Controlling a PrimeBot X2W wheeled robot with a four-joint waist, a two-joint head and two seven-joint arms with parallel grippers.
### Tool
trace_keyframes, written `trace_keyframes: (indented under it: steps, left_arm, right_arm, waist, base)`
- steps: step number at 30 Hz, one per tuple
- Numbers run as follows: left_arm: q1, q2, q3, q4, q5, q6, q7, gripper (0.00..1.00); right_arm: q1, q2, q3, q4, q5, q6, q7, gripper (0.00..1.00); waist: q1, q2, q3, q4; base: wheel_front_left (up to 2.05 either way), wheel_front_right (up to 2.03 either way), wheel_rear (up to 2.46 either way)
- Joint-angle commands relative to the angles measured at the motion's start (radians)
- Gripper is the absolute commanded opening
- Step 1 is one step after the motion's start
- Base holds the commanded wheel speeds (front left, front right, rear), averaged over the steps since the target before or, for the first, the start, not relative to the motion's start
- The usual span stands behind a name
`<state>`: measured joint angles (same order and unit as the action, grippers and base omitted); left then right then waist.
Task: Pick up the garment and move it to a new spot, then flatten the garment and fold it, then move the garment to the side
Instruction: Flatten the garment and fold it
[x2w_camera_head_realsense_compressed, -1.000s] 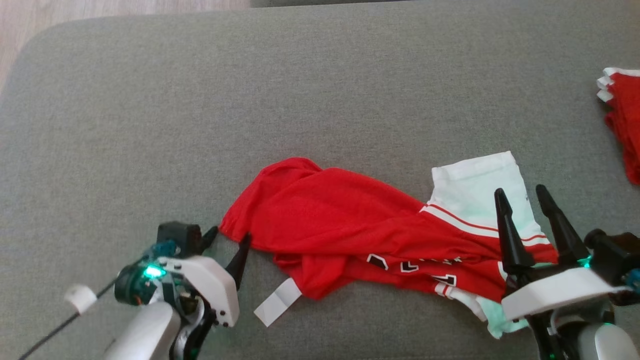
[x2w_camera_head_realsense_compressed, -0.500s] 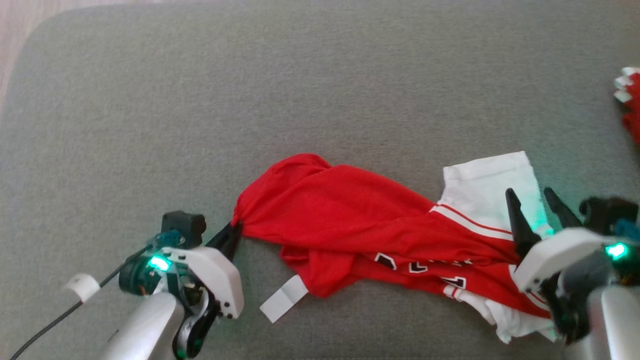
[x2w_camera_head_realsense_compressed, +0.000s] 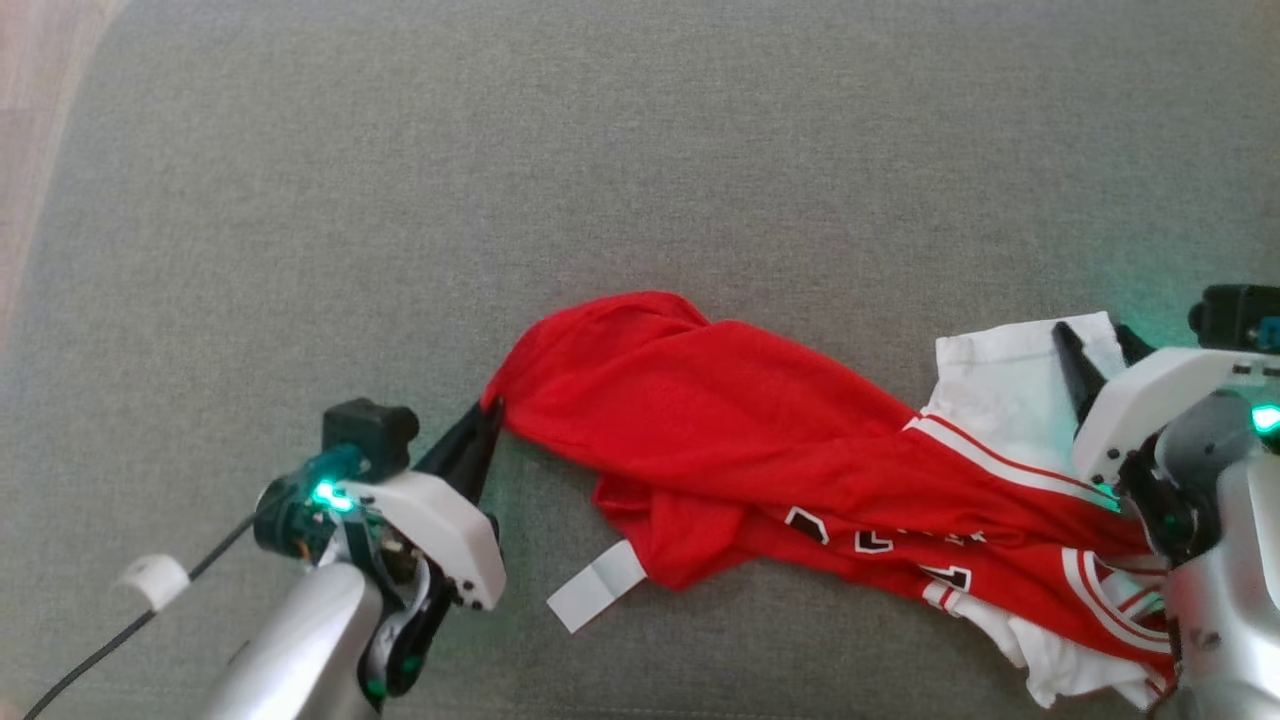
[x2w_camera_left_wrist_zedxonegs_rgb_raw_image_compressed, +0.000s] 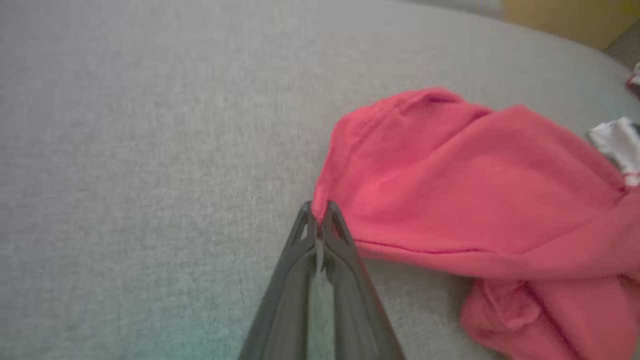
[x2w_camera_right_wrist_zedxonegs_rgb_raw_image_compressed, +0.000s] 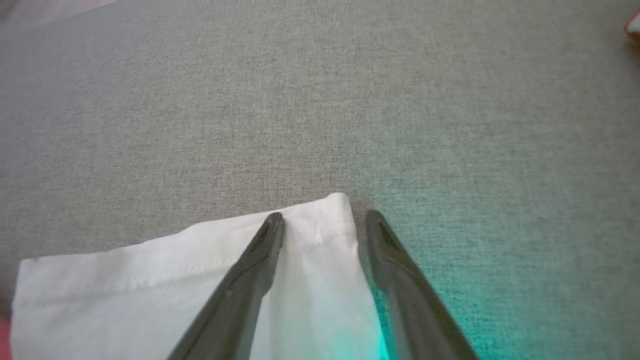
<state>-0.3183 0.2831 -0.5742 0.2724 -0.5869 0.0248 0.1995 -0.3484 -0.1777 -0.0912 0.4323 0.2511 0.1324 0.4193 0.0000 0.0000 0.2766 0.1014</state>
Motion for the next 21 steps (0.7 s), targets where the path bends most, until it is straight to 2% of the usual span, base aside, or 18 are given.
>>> trace_keyframes:
  steps: [1,4,8,12,13,15,21]
  left_arm:
    - [-0.038,0.011,0.061,-0.050,-0.018,-0.008,-0.035,0.00]
    - [-0.036,0.013,0.082,-0.081,-0.027,-0.005,-0.067,0.00]
    - [-0.033,0.032,0.135,-0.196,-0.044,0.005,-0.118,0.00]
    - [-0.042,0.074,0.194,-0.364,-0.041,0.030,-0.140,0.00]
    - [-0.063,0.104,0.221,-0.458,-0.023,0.043,-0.139,0.00]
    - [-0.097,0.132,0.250,-0.553,-0.005,0.054,-0.133,0.00]
    - [-0.268,0.207,0.323,-0.798,0.059,0.076,-0.076,0.00]
  right_arm:
    - [0.006,-0.010,0.036,-0.006,0.015,-0.002,0.023,0.00]
    - [0.009,-0.015,0.035,-0.044,0.030,-0.002,0.006,0.00]
    - [0.038,-0.014,0.006,-0.208,0.038,-0.002,-0.062,0.00]
    - [0.075,0.007,-0.035,-0.458,0.012,-0.002,-0.112,0.00]
    - [0.081,0.018,-0.055,-0.600,-0.013,-0.002,-0.126,0.00]
    - [0.074,0.020,-0.072,-0.737,-0.038,-0.002,-0.130,0.00]
    - [-0.032,-0.023,-0.141,-1.063,-0.094,-0.002,-0.082,0.00]
  waist:
    - [0.0000,0.0000,-0.005,0.002]
    - [0.0000,0.0000,-0.016,0.002]
    - [0.0000,0.0000,-0.051,-0.003]
    - [0.0000,0.0000,-0.091,-0.017]
    - [0.0000,0.0000,-0.111,-0.022]
    - [0.0000,0.0000,-0.130,-0.023]
    - [0.0000,0.0000,-0.177,-0.019]
  base:
    - [0.00,0.00,0.00]
    - [0.00,0.00,0.00]
    - [0.00,0.00,0.00]
    - [0.00,0.00,0.00]
    - [0.00,0.00,0.00]
    - [0.00,0.00,0.00]
    - [0.00,0.00,0.00]
